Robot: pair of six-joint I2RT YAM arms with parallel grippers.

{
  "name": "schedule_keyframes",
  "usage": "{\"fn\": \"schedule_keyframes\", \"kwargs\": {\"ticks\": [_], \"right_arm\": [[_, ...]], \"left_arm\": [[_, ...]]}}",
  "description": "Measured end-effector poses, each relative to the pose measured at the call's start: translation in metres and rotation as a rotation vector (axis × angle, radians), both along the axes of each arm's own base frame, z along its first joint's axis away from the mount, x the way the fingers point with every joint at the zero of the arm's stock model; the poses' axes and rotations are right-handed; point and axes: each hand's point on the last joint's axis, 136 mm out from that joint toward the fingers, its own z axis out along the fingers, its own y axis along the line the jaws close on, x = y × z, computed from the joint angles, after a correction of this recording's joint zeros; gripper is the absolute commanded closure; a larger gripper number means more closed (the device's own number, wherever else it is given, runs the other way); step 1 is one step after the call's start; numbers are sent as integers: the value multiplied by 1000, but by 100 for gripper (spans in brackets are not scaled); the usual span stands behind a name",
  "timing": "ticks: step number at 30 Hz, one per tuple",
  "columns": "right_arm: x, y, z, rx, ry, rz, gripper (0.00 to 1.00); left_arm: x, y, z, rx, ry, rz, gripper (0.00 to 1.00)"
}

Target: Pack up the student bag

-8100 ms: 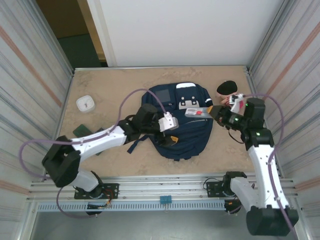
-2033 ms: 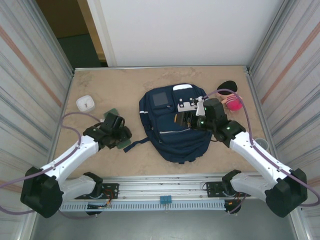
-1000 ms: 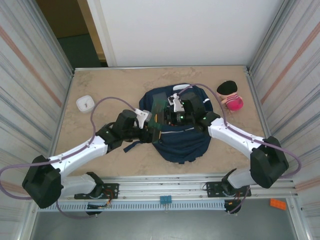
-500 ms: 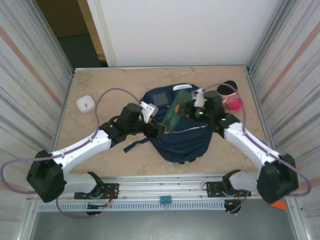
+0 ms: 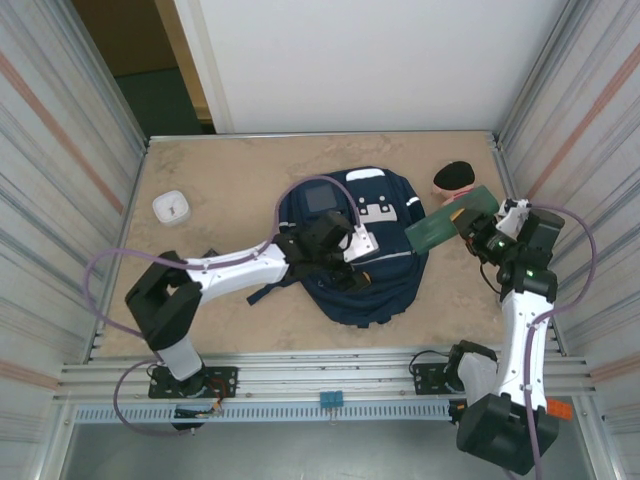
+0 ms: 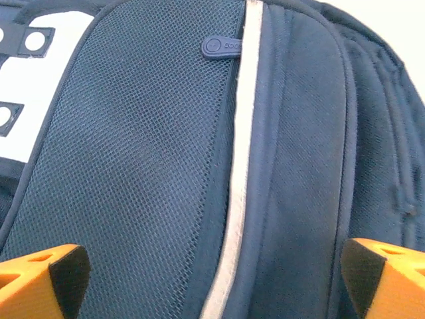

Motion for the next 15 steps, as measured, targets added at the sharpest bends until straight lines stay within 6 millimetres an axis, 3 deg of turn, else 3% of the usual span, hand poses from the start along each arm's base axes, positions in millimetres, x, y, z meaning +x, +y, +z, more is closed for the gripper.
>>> {"fn": "schedule_keyframes", "kwargs": {"ticks": [7, 15], "right_arm": [[-8, 7, -6, 22, 30, 39, 77], [-9, 5, -8, 26, 39, 32, 76]], "left_arm": [[12, -11, -14, 54, -38, -31, 1], [-6, -14, -13, 55, -57, -142, 1]]}}
